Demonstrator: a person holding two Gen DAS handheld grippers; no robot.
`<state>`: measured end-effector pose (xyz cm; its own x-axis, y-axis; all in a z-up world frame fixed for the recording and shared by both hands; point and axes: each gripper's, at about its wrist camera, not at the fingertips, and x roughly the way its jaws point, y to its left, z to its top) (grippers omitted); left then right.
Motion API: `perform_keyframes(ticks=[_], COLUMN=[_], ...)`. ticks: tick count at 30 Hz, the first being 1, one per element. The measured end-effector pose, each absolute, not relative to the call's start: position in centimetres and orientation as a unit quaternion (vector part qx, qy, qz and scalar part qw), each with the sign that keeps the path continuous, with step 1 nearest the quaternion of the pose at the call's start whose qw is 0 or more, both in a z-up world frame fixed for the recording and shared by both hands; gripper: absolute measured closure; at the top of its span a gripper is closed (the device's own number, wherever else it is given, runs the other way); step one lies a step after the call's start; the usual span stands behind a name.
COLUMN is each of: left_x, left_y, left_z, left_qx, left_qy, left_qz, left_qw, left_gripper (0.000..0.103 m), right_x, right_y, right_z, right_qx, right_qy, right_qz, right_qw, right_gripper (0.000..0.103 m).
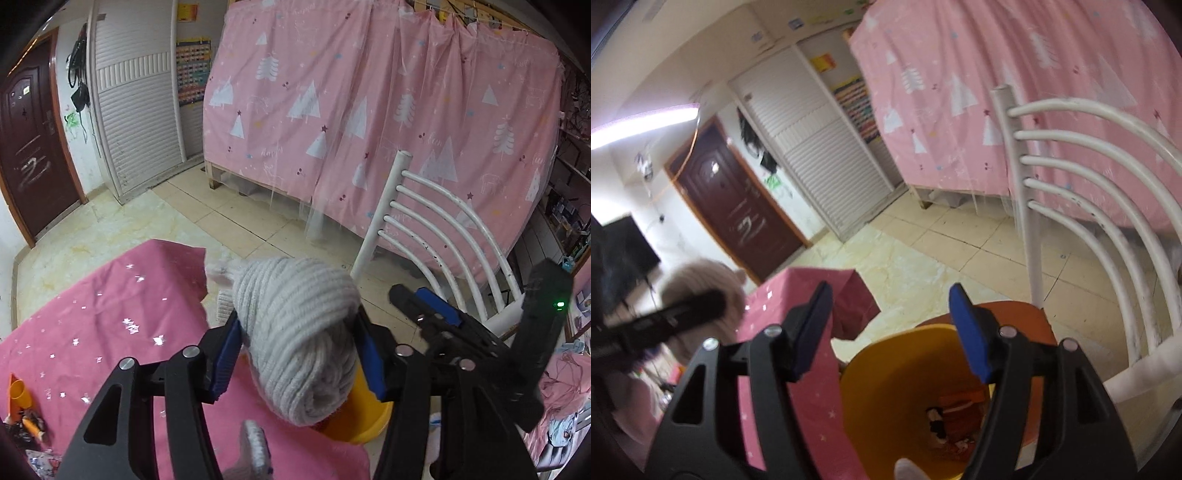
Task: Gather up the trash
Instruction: 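Carry hat and red cloth to the yellow bucket and release both, then return both tools to the table toward the white tissue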
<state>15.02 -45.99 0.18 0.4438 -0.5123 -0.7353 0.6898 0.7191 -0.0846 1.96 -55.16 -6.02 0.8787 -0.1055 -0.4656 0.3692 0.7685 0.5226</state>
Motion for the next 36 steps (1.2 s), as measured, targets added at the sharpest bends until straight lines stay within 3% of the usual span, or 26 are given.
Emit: perform_keyframes(ticks=[5, 15, 18, 36], left_x=[14.9, 13.9, 13.8, 15.5], left_y=[-47.1, -42.4, -39.3, -22.4], left_z=[-0.2, 2.5, 3.5, 5.4], left_qx=[0.112, 0.091, 0.066, 0.004], left_qy=[0.389, 0.369, 0.362, 0.328], left_qz=[-0.361, -0.345, -0.339, -0.218], left_qw=[0.840, 0.858, 0.866, 0.919], left_gripper=[0.035, 0.035, 0.035, 0.035], right_x=[1.8, 3.0, 3.4, 8.5], right_y=[-55.4, -52.3, -50.5, -37.0], right_z=[-5.8, -4.9, -4.2, -2.2], right_qx=[0.322, 0.295, 0.283, 0.197], right_qy=[0.202, 0.213, 0.215, 0.269], right_qz=[-0.125, -0.079, -0.060, 0.061], right_qw=[0.916, 0.928, 0.933, 0.941], right_gripper=[0.040, 0.039, 0.033, 0.028])
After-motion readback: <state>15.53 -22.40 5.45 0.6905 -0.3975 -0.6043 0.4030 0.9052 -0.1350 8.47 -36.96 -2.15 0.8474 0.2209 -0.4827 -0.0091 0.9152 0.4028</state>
